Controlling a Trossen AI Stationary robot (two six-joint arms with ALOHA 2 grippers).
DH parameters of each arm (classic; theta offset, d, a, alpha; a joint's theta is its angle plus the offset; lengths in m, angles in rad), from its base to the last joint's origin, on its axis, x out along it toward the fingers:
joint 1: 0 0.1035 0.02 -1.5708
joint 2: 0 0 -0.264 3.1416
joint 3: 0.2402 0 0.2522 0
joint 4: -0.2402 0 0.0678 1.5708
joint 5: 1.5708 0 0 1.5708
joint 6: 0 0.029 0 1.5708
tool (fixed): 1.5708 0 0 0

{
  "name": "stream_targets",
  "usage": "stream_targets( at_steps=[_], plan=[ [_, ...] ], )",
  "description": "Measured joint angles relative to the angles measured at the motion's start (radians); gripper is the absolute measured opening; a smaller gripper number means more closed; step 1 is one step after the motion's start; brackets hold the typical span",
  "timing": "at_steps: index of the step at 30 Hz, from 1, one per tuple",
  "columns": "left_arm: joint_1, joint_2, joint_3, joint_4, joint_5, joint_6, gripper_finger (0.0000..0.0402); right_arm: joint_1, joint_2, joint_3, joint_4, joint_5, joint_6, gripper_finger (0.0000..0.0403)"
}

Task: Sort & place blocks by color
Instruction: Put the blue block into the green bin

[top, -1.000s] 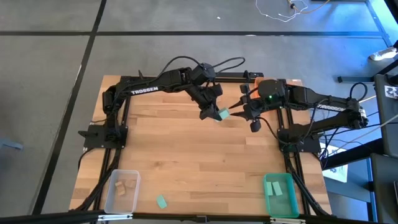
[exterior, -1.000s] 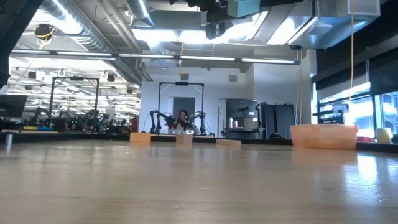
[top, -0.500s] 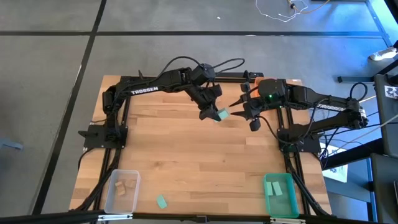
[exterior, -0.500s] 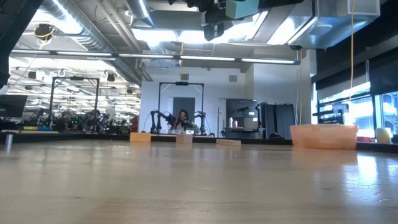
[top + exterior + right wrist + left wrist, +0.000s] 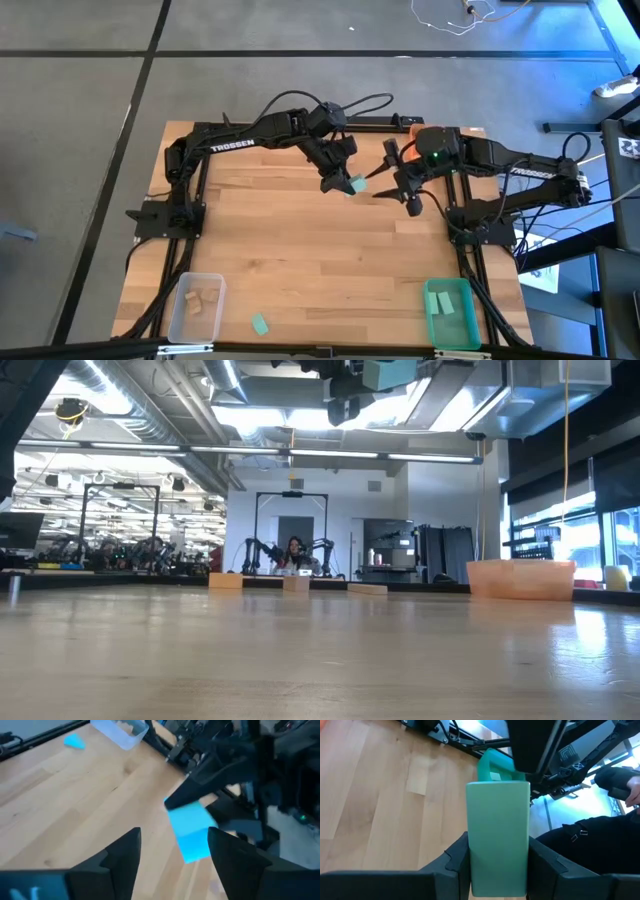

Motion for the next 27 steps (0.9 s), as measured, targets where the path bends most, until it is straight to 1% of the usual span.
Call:
stream_targets(
  at_steps=[8,15,22,24,27],
  plan=[
    [-0.010,0.000,0.000,0.003,0.015,0.000,0.0124,0.000,0.041,0.000,0.045,0.000,-0.010,0.0232],
    [-0.017,-0.001,0.000,0.012,0.033,-0.005,0.0124,0.024,0.094,0.000,0.074,0.003,-0.130,0.0232],
    [-0.016,-0.001,0.000,0.014,0.028,-0.016,0.0124,0.058,0.124,0.000,0.141,-0.001,-0.135,0.0232],
    [-0.016,-0.001,0.000,0.010,0.028,-0.016,0.0124,0.059,0.131,0.000,0.142,0.000,-0.140,0.0227],
    [-0.016,-0.001,0.000,0.010,0.042,-0.016,0.0124,0.059,0.139,0.000,0.148,0.000,-0.158,0.0205]
  ],
)
